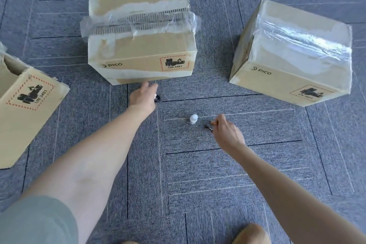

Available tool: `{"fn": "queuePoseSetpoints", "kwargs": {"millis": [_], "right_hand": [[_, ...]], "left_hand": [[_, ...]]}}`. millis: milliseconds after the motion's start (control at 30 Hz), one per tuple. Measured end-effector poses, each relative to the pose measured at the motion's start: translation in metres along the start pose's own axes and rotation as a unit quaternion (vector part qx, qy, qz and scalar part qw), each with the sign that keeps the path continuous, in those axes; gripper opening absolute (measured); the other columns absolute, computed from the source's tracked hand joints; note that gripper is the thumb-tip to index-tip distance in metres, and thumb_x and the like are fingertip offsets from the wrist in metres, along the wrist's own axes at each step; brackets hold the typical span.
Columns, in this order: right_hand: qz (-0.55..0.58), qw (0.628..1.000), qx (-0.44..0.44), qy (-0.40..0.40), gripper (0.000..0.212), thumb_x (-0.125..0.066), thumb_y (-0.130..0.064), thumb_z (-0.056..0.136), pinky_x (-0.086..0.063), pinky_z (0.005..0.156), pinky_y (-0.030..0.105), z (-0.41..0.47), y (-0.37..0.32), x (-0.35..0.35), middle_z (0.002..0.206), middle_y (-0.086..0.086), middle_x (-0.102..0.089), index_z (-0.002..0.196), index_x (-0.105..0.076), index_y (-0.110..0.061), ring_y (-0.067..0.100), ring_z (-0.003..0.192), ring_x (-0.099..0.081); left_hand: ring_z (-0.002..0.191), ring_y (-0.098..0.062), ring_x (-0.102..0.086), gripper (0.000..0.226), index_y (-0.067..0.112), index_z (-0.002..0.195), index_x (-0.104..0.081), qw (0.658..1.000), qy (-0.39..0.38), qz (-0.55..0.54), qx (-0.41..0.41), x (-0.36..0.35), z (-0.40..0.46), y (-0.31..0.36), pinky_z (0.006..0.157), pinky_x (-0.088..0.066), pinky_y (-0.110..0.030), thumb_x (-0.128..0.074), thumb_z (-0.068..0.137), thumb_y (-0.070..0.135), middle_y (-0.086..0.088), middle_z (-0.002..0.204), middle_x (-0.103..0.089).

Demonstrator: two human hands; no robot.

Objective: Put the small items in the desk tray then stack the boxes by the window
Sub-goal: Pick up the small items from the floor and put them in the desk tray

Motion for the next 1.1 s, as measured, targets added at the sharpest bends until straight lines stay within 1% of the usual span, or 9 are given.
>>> {"fn": "queuePoseSetpoints", "kwargs": {"millis": [200, 267, 367, 500, 567, 633, 733, 933, 1100], "right_hand": [[-0.038, 0.998, 0.009, -0.057, 0.032, -0.050, -0.045, 0.100, -0.056, 0.059, 0.036, 0.003, -0.009, -0.007, 0.077, -0.001, -0.062, 0.114, -0.041, -0.017, 0.019, 0.063, -0.062], [-0.055, 0.996, 0.010, -0.068, 0.034, -0.054, -0.040, 0.099, -0.055, 0.064, 0.036, 0.002, -0.012, -0.009, 0.081, 0.000, -0.061, 0.117, -0.045, -0.013, 0.020, 0.068, -0.062], [-0.062, 0.995, 0.026, -0.079, 0.024, -0.045, -0.033, 0.103, -0.057, 0.069, 0.036, 0.002, -0.016, -0.012, 0.078, -0.001, -0.057, 0.110, -0.050, -0.011, 0.017, 0.067, -0.058], [0.002, 0.992, 0.059, -0.107, 0.021, -0.037, -0.032, 0.102, -0.042, 0.050, 0.026, -0.001, -0.013, -0.012, 0.073, -0.002, -0.054, 0.093, -0.046, -0.016, 0.012, 0.055, -0.043], [0.045, 0.994, 0.042, -0.094, 0.020, -0.039, -0.029, 0.101, -0.038, 0.048, 0.026, 0.003, -0.008, -0.003, 0.072, 0.001, -0.054, 0.090, -0.047, -0.014, 0.013, 0.054, -0.042], [0.072, 0.995, 0.012, -0.065, 0.019, -0.039, -0.023, 0.101, -0.041, 0.048, 0.029, 0.009, -0.002, 0.007, 0.073, 0.005, -0.058, 0.092, -0.049, -0.010, 0.016, 0.055, -0.046], [0.051, 0.997, 0.005, -0.058, 0.022, -0.035, -0.023, 0.103, -0.053, 0.058, 0.038, 0.015, 0.004, 0.013, 0.077, 0.008, -0.062, 0.097, -0.051, -0.009, 0.018, 0.058, -0.051], [-0.029, 0.999, -0.013, -0.035, 0.037, -0.033, -0.046, 0.105, -0.045, 0.052, 0.029, 0.021, 0.011, 0.011, 0.070, 0.000, -0.056, 0.099, -0.051, -0.013, 0.014, 0.055, -0.050], [-0.084, 0.994, 0.016, -0.066, 0.049, -0.053, -0.064, 0.091, -0.050, 0.058, 0.028, 0.025, 0.013, 0.004, 0.074, -0.003, -0.058, 0.101, -0.046, -0.016, 0.012, 0.060, -0.056]], "left_hand": [[0.080, -0.020, -0.054, 0.043, 0.022, 0.123, -0.059, 0.998, -0.049, 0.039, 0.020, -0.011, -0.018, 0.003, 0.062, -0.045, -0.031, -0.076, 0.084, 0.029, -0.005, 0.107, -0.058], [0.081, -0.020, -0.054, 0.040, 0.022, 0.120, -0.061, 0.996, -0.063, 0.052, 0.020, -0.014, -0.024, 0.007, 0.066, -0.046, -0.030, -0.074, 0.086, 0.038, -0.005, 0.105, -0.060], [0.078, -0.020, -0.052, 0.041, 0.022, 0.121, -0.062, 0.997, -0.053, 0.044, 0.023, -0.019, -0.032, 0.010, 0.065, -0.045, -0.030, -0.071, 0.087, 0.042, -0.006, 0.106, -0.059], [0.080, -0.019, -0.052, 0.043, 0.022, 0.124, -0.060, 0.999, -0.014, 0.006, 0.039, -0.023, -0.043, 0.007, 0.064, -0.046, -0.030, -0.068, 0.089, 0.046, -0.006, 0.110, -0.058], [0.092, -0.021, -0.054, 0.046, 0.020, 0.125, -0.059, 0.999, -0.001, 0.004, 0.040, -0.024, -0.045, 0.004, 0.067, -0.048, -0.032, -0.066, 0.089, 0.048, -0.007, 0.115, -0.057], [0.104, -0.022, -0.054, 0.049, 0.018, 0.125, -0.058, 1.000, 0.001, 0.006, 0.027, -0.025, -0.046, 0.002, 0.070, -0.051, -0.033, -0.064, 0.088, 0.050, -0.007, 0.120, -0.056], [0.096, -0.020, -0.061, 0.046, 0.014, 0.123, -0.057, 1.000, -0.011, 0.012, -0.004, -0.025, -0.053, 0.003, 0.070, -0.055, -0.032, -0.065, 0.090, 0.046, -0.004, 0.113, -0.062], [0.073, -0.017, -0.061, 0.039, 0.013, 0.122, -0.054, 0.998, -0.034, 0.035, -0.033, -0.028, -0.065, 0.007, 0.063, -0.055, -0.029, -0.061, 0.094, 0.039, -0.004, 0.102, -0.068], [0.076, -0.017, -0.062, 0.040, 0.015, 0.122, -0.056, 0.997, -0.058, 0.039, -0.033, -0.036, -0.067, 0.007, 0.064, -0.054, -0.029, -0.065, 0.091, 0.038, -0.002, 0.100, -0.066]]}}
Point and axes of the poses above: each hand's wrist, its own z-axis towards the middle knuckle, its own x-axis out of the back of the hand, y = z × x, the point moved 2 cm from there along z, towards the middle knuckle
